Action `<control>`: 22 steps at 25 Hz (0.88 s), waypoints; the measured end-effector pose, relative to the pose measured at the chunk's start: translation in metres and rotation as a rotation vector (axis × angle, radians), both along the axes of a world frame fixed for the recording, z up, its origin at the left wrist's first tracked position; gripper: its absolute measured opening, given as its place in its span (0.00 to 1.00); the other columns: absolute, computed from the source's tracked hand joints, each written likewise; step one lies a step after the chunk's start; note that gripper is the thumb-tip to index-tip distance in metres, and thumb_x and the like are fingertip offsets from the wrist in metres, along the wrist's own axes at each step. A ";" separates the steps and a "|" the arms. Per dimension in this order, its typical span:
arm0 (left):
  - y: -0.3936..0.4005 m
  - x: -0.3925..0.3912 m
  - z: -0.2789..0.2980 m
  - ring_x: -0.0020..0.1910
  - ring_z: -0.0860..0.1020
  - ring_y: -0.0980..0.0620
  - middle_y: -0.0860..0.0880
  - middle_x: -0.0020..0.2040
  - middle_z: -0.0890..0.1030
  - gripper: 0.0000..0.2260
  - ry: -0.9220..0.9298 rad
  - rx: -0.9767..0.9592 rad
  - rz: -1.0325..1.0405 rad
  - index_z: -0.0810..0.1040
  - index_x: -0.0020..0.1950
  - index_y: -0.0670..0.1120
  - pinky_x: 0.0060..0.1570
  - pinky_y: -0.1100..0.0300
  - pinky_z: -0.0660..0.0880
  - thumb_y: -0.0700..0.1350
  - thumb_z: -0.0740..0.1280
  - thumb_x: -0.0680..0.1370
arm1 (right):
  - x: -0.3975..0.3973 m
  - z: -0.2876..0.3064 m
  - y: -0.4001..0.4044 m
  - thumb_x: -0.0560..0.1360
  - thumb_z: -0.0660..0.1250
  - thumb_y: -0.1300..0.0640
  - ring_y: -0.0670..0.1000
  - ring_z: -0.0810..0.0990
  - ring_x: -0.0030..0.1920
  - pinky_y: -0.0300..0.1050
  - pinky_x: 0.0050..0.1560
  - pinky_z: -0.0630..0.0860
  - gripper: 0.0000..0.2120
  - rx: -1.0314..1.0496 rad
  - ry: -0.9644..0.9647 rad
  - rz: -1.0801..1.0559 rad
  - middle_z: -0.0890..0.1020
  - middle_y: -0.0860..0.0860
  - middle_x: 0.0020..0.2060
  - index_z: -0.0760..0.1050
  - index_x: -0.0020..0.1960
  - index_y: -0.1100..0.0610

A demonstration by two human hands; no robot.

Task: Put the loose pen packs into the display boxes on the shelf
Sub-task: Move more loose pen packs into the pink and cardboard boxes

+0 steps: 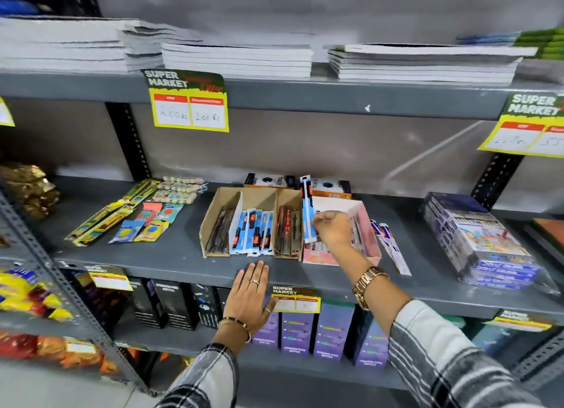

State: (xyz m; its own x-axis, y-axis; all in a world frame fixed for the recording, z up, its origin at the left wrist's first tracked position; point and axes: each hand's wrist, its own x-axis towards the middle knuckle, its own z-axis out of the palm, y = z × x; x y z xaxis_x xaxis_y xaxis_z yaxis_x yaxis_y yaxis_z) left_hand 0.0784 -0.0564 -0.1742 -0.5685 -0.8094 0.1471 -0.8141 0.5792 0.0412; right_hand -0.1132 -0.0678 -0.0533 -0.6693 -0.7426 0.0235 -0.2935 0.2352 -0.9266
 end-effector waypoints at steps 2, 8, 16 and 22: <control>-0.003 0.014 0.006 0.71 0.61 0.37 0.38 0.73 0.62 0.33 0.021 -0.032 0.032 0.58 0.72 0.36 0.68 0.40 0.58 0.54 0.66 0.76 | 0.020 0.004 -0.014 0.72 0.68 0.67 0.56 0.82 0.53 0.39 0.52 0.74 0.07 0.005 0.008 0.033 0.85 0.60 0.48 0.84 0.46 0.64; -0.010 0.033 0.012 0.56 0.80 0.45 0.42 0.58 0.81 0.34 0.071 -0.154 0.030 0.79 0.58 0.38 0.48 0.48 0.79 0.59 0.77 0.61 | 0.062 0.009 -0.062 0.72 0.67 0.66 0.58 0.82 0.54 0.47 0.57 0.78 0.05 0.154 0.092 0.134 0.84 0.60 0.50 0.82 0.41 0.62; -0.016 0.044 0.004 0.63 0.75 0.46 0.44 0.65 0.76 0.36 0.084 -0.069 -0.021 0.74 0.65 0.41 0.67 0.56 0.50 0.64 0.70 0.66 | 0.094 -0.005 -0.100 0.73 0.62 0.66 0.62 0.80 0.57 0.50 0.55 0.78 0.10 0.286 0.396 0.221 0.81 0.66 0.54 0.77 0.52 0.69; -0.016 0.045 0.001 0.65 0.73 0.46 0.44 0.66 0.75 0.37 0.108 -0.032 -0.015 0.72 0.66 0.40 0.68 0.56 0.44 0.63 0.69 0.66 | 0.101 -0.011 -0.104 0.72 0.58 0.68 0.64 0.79 0.57 0.53 0.57 0.79 0.14 0.341 0.481 0.300 0.80 0.67 0.55 0.75 0.54 0.69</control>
State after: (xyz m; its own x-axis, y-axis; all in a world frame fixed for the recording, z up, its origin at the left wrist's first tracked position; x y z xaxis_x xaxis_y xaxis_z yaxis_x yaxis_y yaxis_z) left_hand 0.1232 -0.0721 -0.1732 -0.5599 -0.7949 0.2339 -0.7973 0.5936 0.1089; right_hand -0.0121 -0.1715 -0.0646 -0.4061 -0.9138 -0.0009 -0.7546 0.3359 -0.5637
